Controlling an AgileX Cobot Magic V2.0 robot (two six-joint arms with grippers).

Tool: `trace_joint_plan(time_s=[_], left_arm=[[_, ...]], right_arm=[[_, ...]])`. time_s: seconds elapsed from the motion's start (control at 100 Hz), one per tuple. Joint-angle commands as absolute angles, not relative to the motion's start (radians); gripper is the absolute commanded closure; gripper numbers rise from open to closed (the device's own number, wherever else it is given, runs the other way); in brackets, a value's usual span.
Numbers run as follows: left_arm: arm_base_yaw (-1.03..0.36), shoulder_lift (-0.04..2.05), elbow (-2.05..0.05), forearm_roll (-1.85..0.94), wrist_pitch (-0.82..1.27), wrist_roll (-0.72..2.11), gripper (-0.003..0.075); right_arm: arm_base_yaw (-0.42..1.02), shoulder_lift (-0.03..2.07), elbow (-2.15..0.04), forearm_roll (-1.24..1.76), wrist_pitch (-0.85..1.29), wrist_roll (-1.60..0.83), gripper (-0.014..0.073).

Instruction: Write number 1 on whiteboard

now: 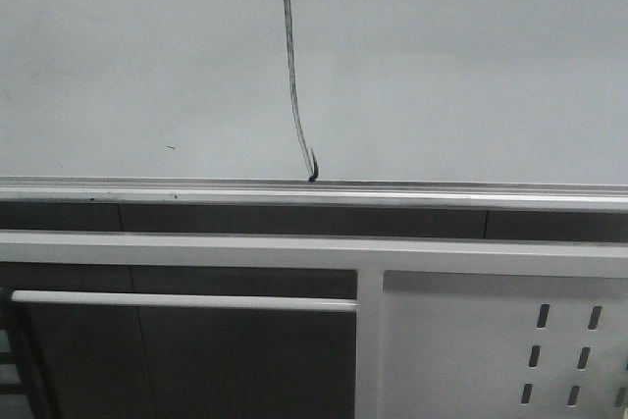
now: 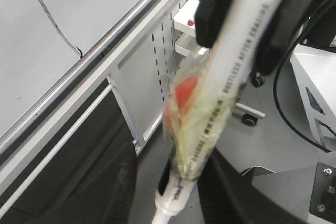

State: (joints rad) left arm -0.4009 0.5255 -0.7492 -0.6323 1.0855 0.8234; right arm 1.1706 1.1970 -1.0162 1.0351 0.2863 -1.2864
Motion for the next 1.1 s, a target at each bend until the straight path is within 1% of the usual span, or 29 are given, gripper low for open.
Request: trace_joint_plan(time_s=[0.0,0.06,0.3,0.39,0.67,0.72,0.84,0.89,0.94,1.09], left_arm=[[-0.405,0.542,-0.782,-0.689,0.986,0.81,0.0479],[-0.405,0.542,-0.782,-0.689,0.984,0.81,0.0512],[-0.405,0.542,-0.782,-0.689,0.984,0.81,0.0694],[-0.405,0.542,-0.782,-0.689,0.984,0.81,0.0739],[-0.405,0.542,-0.782,-0.689,0.986,0.81,0.0731],[-0.405,0.542,-0.782,-0.689,0.99,0.81,0.07],[-0.405,0.542,-0.782,-0.689,0.995,0.81,0.0584],[-0.405,0.542,-0.782,-0.689,0.995,0.81,0.0554],[-0.405,0.542,-0.782,-0.689,0.995,0.81,0.0538],[-0.405,0.542,-0.782,-0.689,1.012,0.81,0.0539]], right_arm=[[1.174,1.176,-1.048,1.066,0.313,-1.289,0.0663],[1.174,1.176,-1.048,1.066,0.313,-1.289,0.0663],[1.174,1.176,-1.048,1.066,0.313,-1.289,0.0663],[1.174,1.176,-1.048,1.066,0.313,-1.289,0.0663],[1.174,1.176,-1.048,1.066,0.317,-1.289,0.0663],[1.174,1.176,-1.048,1.066,0.317,-1.289,0.0663],[1.174,1.176,-1.048,1.066,0.317,-1.289,0.0663],[1.174,1.176,-1.048,1.066,0.317,-1.289,0.0663],[1.174,1.178,-1.047,1.066,0.317,-1.289,0.0663],[1.174,1.196,-1.047,1.066,0.317,-1.289,0.0663]])
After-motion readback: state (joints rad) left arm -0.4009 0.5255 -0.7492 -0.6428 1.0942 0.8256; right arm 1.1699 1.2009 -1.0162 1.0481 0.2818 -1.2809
